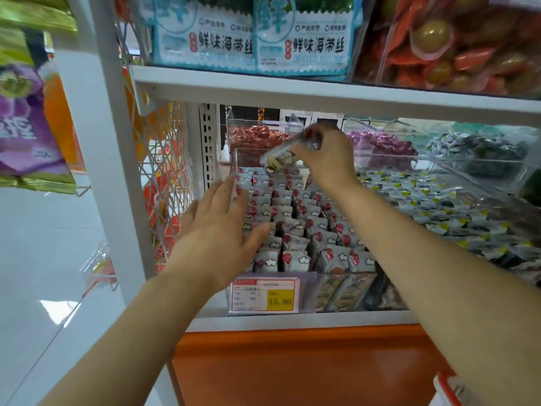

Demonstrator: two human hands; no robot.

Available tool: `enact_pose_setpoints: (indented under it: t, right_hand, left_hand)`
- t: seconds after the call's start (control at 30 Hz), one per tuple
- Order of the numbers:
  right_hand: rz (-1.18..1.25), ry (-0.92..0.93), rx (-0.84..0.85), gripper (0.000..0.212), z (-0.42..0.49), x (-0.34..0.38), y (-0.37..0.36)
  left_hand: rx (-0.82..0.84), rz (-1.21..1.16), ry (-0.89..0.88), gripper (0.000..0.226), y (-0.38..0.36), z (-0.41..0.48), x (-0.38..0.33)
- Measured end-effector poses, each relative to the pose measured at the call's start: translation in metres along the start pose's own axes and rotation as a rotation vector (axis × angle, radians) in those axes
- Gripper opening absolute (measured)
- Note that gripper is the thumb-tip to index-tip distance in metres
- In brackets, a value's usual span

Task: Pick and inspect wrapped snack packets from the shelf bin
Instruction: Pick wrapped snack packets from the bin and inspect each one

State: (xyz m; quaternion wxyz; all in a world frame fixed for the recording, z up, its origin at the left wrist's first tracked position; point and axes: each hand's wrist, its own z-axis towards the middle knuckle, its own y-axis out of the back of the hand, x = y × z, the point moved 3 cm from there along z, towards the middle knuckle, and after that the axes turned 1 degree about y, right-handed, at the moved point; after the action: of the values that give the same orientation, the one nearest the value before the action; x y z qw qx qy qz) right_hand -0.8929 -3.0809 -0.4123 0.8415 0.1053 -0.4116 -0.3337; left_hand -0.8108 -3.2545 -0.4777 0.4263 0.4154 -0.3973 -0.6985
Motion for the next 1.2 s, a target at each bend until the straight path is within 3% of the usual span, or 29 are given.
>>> enact_pose_setpoints:
  t: [0.23,0.43,0.53,0.6,0.7,0.77,1.03,1.2]
  right_hand:
    - [-0.426,0.206,0.396,0.023,0.038,0.0,-0.05]
    - [-0.559,0.183,0.597,0.017,0.035,-0.004,-0.067]
    - [-0.661,0.184,0.788,0.031,0.019,-0.012,-0.08]
    - [-0.521,0.104,0.741,0.03,0.022,-0.014,-0.077]
    - [-0.332,0.001,0.521,0.021,0.04,-0.016,-0.069]
    - [-0.418,0.015,0.472,0.019,0.048,-0.021,-0.072]
    - [-0.712,0.064,0.53,0.008,0.048,-0.034,-0.101]
    - [-0.302,0.005,0.33,0.009,0.052,-0.019,-0.077]
  left_hand:
    - [0.016,-0.05,-0.002,0.075,-0.001,0.002,0.002]
    - [0.021,-0.098,-0.024,0.071,-0.002,0.002,0.002]
    - [0.029,-0.116,-0.03,0.07,-0.003,0.002,0.002]
    - [0.028,-0.122,-0.034,0.07,-0.003,0.002,0.002]
    - [0.034,-0.127,-0.032,0.069,-0.003,0.003,0.003]
    - [0.044,-0.131,-0.03,0.068,-0.004,0.003,0.003]
    - [0.059,-0.123,-0.023,0.067,-0.004,0.003,0.003]
    - [0.057,-0.144,-0.021,0.065,-0.003,0.003,0.003]
